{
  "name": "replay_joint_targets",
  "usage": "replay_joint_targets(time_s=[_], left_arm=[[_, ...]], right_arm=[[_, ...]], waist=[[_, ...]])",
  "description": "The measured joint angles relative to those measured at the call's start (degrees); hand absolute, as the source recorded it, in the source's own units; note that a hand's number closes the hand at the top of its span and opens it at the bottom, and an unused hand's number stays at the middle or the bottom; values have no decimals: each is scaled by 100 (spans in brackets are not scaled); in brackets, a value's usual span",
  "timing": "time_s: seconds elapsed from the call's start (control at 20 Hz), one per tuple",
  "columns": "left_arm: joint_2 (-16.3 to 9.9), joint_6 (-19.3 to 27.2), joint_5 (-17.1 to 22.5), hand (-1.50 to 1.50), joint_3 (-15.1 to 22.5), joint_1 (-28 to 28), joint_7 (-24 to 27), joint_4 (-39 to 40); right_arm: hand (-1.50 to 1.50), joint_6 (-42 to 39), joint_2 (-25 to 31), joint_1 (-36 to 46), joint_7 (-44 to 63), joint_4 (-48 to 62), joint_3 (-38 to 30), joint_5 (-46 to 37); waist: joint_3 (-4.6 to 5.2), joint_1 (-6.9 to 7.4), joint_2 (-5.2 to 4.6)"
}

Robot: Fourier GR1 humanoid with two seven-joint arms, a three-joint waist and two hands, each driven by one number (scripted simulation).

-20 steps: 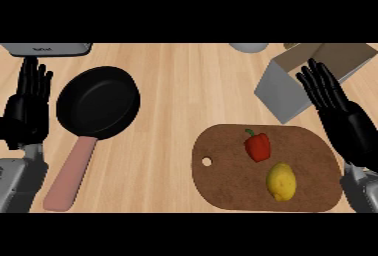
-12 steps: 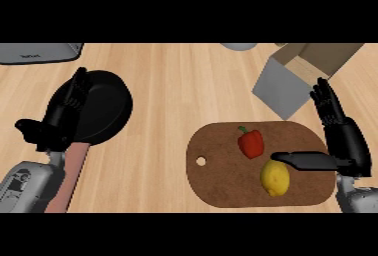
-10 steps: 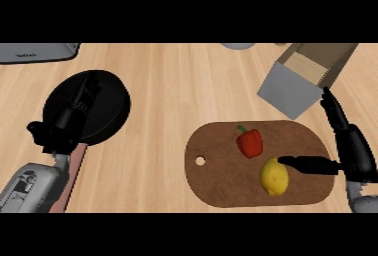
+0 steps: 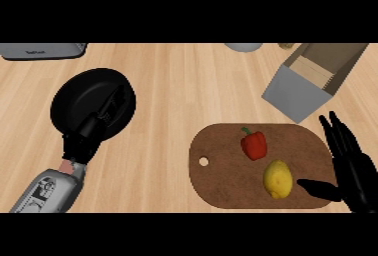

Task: Pick the bell pepper from the cutting board and place it in the cardboard box

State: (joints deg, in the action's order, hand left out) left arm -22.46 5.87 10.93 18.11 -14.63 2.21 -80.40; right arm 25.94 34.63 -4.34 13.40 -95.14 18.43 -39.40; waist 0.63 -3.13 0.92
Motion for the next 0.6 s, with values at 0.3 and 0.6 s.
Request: replay_joint_targets(time_s=[0.3, 0.6], left_arm=[[107, 37, -126, 0, 189, 12, -144, -143], [157, -21, -167, 0, 263, 2, -285, -336]], right_arm=[[-150, -1259, -71, -118, 2035, -1391, 661, -1121], [-150, -3082, -679, 234, 4063, -2675, 1339, -1315]], waist=[[-4, 106, -4], [-27, 270, -47]])
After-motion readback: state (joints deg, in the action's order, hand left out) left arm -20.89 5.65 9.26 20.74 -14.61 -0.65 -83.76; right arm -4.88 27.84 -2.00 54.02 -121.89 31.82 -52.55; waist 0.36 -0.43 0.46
